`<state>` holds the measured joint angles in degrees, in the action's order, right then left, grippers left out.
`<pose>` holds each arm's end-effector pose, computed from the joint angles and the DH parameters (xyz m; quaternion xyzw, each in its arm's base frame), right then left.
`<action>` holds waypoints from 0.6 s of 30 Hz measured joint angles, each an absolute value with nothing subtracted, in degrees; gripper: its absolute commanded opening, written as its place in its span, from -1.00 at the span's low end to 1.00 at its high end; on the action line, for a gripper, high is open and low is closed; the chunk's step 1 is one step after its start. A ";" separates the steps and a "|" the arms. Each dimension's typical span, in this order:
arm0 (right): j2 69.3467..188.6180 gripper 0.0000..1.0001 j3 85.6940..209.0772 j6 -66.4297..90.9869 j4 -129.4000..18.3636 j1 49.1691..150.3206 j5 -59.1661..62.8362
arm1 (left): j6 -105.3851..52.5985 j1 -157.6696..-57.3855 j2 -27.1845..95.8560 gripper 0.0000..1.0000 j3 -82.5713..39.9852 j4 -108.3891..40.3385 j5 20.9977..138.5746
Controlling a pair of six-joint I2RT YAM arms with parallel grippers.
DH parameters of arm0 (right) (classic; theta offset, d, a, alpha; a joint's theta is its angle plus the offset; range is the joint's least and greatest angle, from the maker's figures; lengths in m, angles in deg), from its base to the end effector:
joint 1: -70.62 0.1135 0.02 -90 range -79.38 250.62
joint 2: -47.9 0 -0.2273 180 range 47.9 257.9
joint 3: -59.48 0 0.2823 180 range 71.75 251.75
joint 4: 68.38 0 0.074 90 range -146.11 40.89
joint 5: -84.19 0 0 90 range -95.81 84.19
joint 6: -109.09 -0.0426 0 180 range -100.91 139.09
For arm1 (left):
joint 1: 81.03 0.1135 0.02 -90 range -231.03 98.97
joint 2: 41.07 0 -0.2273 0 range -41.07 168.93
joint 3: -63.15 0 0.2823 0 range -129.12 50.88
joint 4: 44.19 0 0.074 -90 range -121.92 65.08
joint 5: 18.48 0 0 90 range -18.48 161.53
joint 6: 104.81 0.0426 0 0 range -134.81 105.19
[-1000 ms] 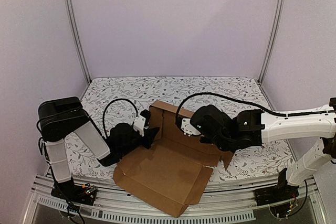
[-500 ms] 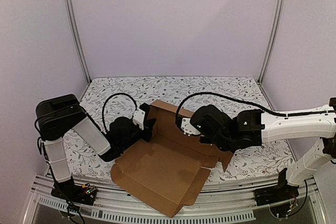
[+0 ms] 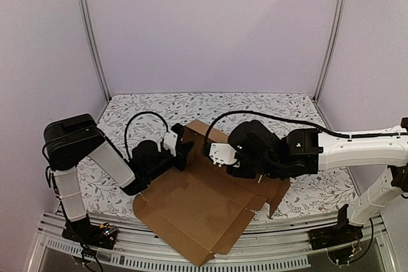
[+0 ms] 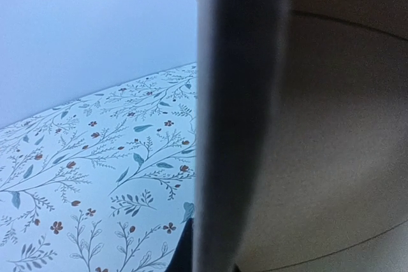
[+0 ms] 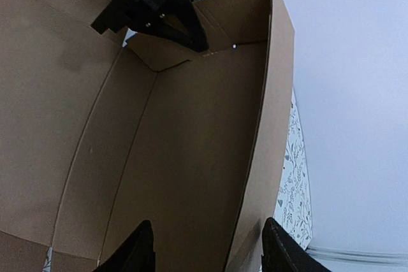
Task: Fold the paper box
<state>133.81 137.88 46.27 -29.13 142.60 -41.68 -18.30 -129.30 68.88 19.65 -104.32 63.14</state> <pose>0.1345 0.3327 0.2243 -0.5998 0.6599 -0.1311 0.4332 0.2215 -0.2390 0.0556 0.2380 0.7056 -0.2414 0.6223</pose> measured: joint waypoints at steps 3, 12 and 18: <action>132.70 0.32 139.54 45.53 -28.96 142.54 -34.76 | -18.28 -129.30 68.88 -1.00 19.65 -105.35 64.41; 127.91 0.36 146.43 42.67 -28.56 139.72 -19.00 | -17.99 -128.88 72.75 -1.00 17.82 -106.95 68.85; 128.28 0.34 150.93 37.31 -29.50 134.87 -15.65 | -19.79 -126.50 76.01 -1.00 15.13 -107.47 76.19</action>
<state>128.28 150.93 37.31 -29.50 134.87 -15.65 -19.79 -126.50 76.01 15.13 -107.47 76.19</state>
